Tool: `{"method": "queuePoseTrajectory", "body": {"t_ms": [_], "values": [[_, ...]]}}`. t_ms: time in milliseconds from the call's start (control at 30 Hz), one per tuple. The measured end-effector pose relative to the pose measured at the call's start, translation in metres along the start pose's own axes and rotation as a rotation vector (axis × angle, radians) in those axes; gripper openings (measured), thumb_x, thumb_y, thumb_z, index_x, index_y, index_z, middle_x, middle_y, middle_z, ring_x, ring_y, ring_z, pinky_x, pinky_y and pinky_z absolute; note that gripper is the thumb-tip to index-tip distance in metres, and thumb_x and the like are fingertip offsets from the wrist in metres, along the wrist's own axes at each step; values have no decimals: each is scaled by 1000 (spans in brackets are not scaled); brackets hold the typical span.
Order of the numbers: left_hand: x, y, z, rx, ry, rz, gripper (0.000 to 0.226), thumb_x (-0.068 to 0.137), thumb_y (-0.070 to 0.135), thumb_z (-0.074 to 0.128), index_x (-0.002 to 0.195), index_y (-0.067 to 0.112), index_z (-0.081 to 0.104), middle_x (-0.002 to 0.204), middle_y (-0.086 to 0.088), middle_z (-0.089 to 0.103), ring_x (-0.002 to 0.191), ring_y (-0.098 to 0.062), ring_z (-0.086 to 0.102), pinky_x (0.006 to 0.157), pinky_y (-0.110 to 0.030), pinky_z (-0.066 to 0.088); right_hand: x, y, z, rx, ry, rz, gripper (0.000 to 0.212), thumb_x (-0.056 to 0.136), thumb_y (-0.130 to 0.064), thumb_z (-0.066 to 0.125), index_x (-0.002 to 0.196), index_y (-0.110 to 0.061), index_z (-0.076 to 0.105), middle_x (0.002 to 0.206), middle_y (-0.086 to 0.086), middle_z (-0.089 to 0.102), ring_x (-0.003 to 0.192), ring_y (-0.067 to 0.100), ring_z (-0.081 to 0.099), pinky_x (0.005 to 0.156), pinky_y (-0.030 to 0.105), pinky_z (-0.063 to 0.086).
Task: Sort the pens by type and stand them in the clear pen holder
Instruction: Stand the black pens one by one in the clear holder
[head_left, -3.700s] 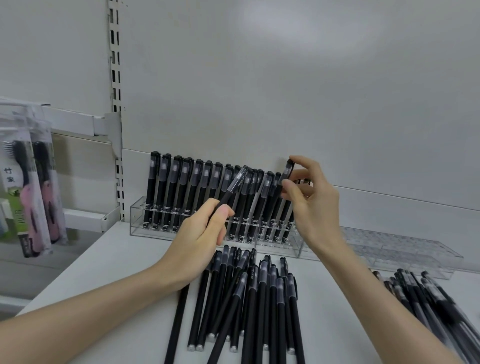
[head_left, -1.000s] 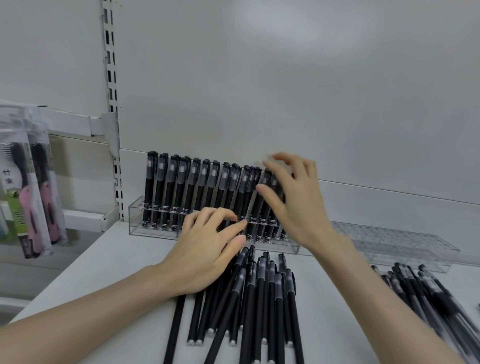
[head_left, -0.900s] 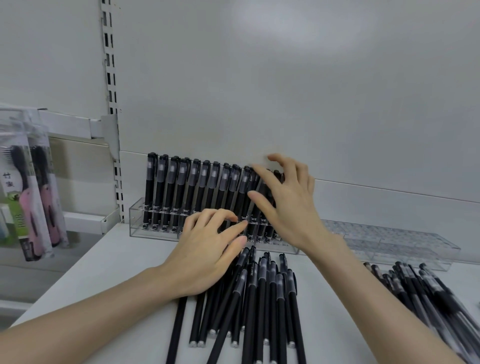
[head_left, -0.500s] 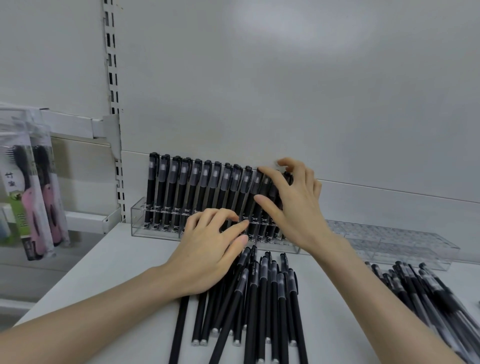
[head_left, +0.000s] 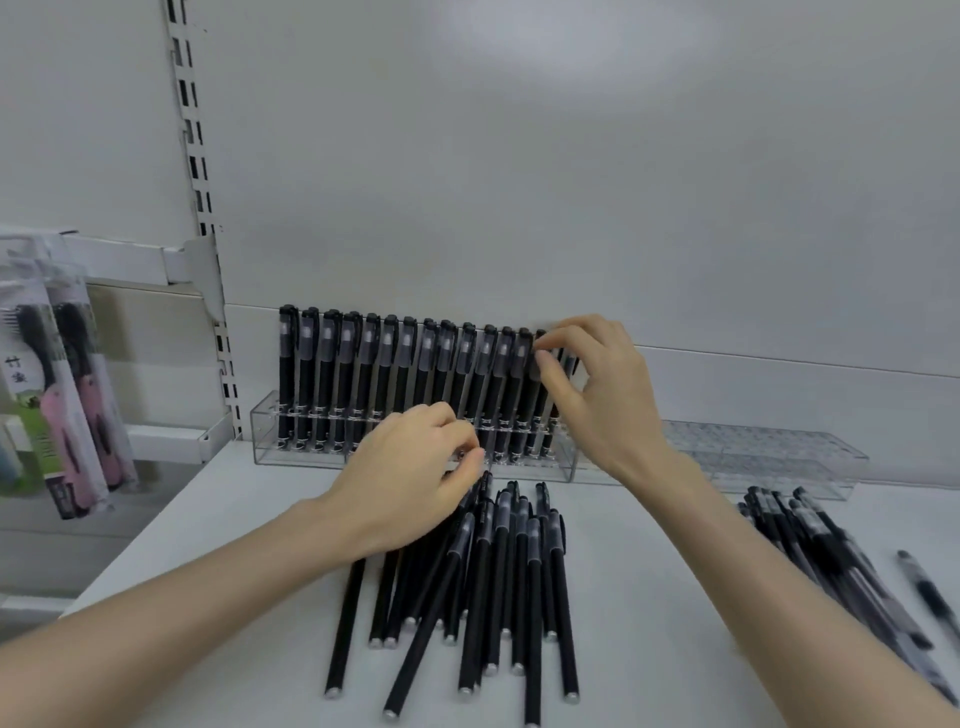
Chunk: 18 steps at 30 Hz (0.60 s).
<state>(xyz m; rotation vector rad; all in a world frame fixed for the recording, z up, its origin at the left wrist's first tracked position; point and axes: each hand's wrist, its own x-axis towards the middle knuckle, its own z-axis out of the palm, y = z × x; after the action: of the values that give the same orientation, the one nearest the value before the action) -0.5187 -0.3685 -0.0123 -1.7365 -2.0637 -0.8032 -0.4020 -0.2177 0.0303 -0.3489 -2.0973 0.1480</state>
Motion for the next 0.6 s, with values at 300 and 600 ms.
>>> {"method": "queuePoseTrajectory", "body": {"t_ms": [300, 600], "values": [[-45, 58, 1, 103, -78, -263, 42, 88, 58, 46, 113, 25, 54, 106, 9, 51, 104, -11, 47, 88, -29, 42, -64, 0, -29, 132, -367, -17, 13, 93, -17, 56, 100, -13, 66, 95, -2, 63, 83, 11, 55, 78, 29, 44], [-60, 78, 10, 35, -58, -561, 48, 85, 49, 59, 119, 15, 54, 107, 0, 50, 104, -19, 52, 88, -31, 42, -99, 1, -18, 118, -676, 9, 34, 97, -37, 49, 125, -19, 55, 127, 0, 56, 120, 22, 41, 102, 32, 31]]}}
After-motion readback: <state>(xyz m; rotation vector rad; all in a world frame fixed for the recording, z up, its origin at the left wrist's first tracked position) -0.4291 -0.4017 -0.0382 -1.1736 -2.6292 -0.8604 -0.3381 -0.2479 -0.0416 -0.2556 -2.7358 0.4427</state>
